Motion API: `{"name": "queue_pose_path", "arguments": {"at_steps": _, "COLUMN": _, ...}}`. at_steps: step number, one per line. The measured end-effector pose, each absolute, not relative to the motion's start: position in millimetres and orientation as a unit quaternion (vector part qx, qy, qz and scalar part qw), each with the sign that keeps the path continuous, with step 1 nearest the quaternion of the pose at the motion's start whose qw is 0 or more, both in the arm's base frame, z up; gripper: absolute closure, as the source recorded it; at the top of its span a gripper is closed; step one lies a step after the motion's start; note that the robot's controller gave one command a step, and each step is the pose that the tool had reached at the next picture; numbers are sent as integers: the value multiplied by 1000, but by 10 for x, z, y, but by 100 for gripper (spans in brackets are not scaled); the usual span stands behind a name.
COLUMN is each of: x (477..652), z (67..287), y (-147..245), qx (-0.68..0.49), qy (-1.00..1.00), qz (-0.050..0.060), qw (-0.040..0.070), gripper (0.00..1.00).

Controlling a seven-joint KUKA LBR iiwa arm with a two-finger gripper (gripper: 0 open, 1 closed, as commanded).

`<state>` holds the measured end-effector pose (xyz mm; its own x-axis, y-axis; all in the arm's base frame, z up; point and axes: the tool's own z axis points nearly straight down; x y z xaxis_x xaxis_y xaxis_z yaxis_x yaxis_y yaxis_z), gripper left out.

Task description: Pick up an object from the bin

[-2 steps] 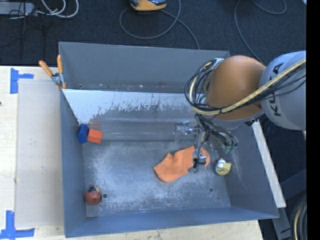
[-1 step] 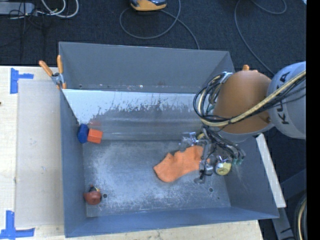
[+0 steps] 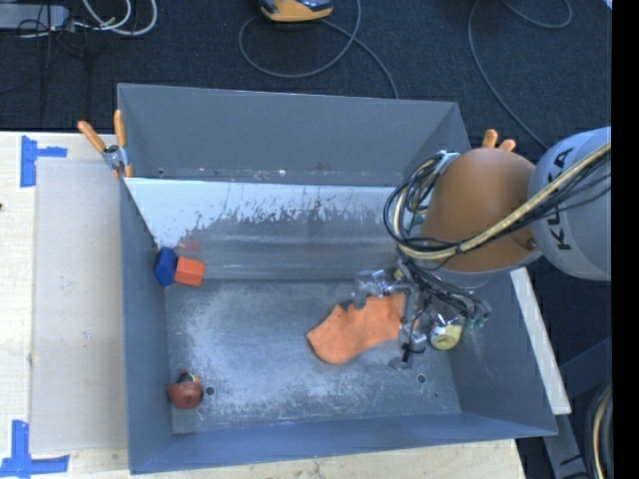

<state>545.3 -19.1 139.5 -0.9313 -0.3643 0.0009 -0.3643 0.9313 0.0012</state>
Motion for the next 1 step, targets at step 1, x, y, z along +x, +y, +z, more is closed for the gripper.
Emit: {"name": "queue_pose_path", "arguments": {"at_steps": 1, "x": 5554, "z": 1027, "y": -97, "qx": 232, "qy": -973, "qz": -1, "qw": 0, "gripper": 0}}
